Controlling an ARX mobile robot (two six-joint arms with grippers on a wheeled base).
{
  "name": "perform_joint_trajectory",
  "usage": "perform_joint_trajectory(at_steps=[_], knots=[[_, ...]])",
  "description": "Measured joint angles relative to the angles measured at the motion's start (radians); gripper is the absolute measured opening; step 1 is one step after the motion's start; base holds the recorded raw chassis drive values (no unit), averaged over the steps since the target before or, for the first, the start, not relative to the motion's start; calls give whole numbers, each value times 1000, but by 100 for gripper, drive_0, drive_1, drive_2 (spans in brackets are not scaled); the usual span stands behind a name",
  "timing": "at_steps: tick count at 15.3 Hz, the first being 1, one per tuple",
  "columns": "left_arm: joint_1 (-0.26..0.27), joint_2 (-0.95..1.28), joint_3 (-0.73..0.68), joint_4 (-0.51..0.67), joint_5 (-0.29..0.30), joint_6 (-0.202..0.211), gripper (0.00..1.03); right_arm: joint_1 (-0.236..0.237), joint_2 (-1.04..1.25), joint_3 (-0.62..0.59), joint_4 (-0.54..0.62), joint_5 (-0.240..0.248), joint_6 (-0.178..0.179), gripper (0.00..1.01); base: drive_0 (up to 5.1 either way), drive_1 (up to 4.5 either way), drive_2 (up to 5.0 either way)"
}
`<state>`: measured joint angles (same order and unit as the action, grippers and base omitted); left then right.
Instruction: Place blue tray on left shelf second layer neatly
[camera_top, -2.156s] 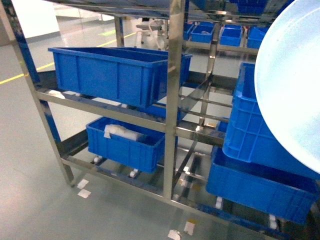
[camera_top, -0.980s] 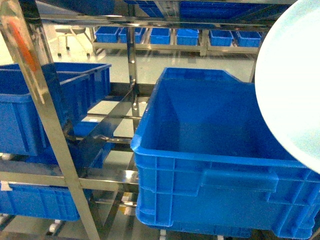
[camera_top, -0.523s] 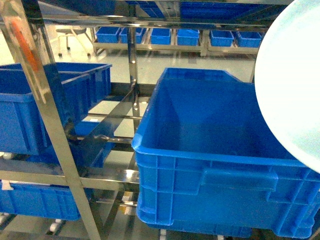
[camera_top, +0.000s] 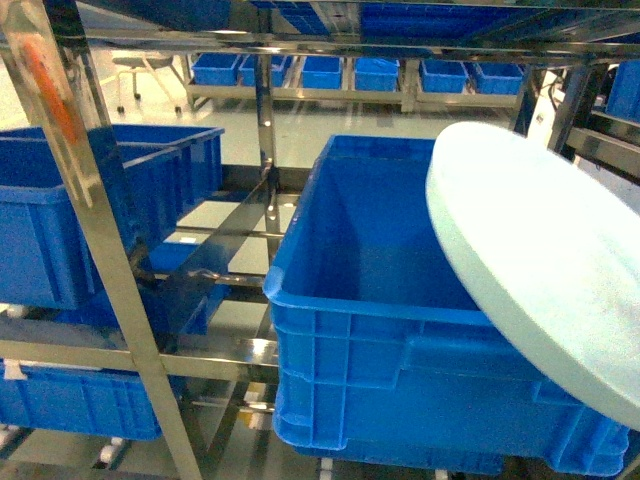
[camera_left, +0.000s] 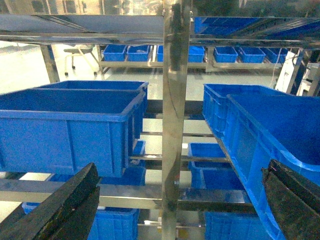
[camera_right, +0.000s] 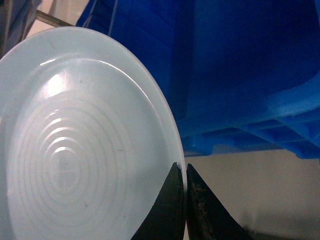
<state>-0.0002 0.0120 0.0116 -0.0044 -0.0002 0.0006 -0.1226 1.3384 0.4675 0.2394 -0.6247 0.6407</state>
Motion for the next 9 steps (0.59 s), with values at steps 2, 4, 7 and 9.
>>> perform_joint_trajectory(at_steps=[2, 4, 7, 9], knots=[[0, 0, 0, 0, 0, 0, 98, 5, 93, 84, 25, 48, 59, 2, 0, 0, 0], [0, 0, 0, 0, 0, 0, 98, 6, 143, 165, 46, 89, 85, 2, 0, 0, 0], [0, 0, 0, 0, 0, 0, 98, 5, 260, 265, 41, 165, 107, 2, 0, 0, 0], [0, 0, 0, 0, 0, 0, 98, 6, 325, 312, 24, 203, 107, 2, 0, 0, 0]])
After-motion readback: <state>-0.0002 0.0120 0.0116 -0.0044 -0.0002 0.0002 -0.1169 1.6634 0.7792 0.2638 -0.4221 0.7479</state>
